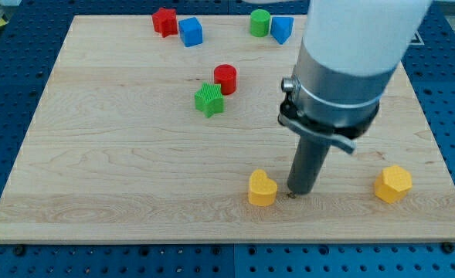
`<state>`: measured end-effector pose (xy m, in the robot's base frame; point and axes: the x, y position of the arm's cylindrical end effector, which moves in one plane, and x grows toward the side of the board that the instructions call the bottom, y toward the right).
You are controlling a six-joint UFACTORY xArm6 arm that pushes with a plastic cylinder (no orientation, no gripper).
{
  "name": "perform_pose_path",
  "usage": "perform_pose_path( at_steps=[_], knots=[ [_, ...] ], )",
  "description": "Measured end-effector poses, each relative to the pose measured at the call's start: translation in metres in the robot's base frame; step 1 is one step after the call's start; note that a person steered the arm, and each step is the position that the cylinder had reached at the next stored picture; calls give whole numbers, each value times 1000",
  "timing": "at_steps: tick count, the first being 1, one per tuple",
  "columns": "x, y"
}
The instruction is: Push the yellow blocks to the bottom center of the board
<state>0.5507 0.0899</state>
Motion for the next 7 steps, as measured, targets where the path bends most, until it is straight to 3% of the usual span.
perform_pose_path(
  at_steps=[7],
  knots=[
    [-76, 129]
  ],
)
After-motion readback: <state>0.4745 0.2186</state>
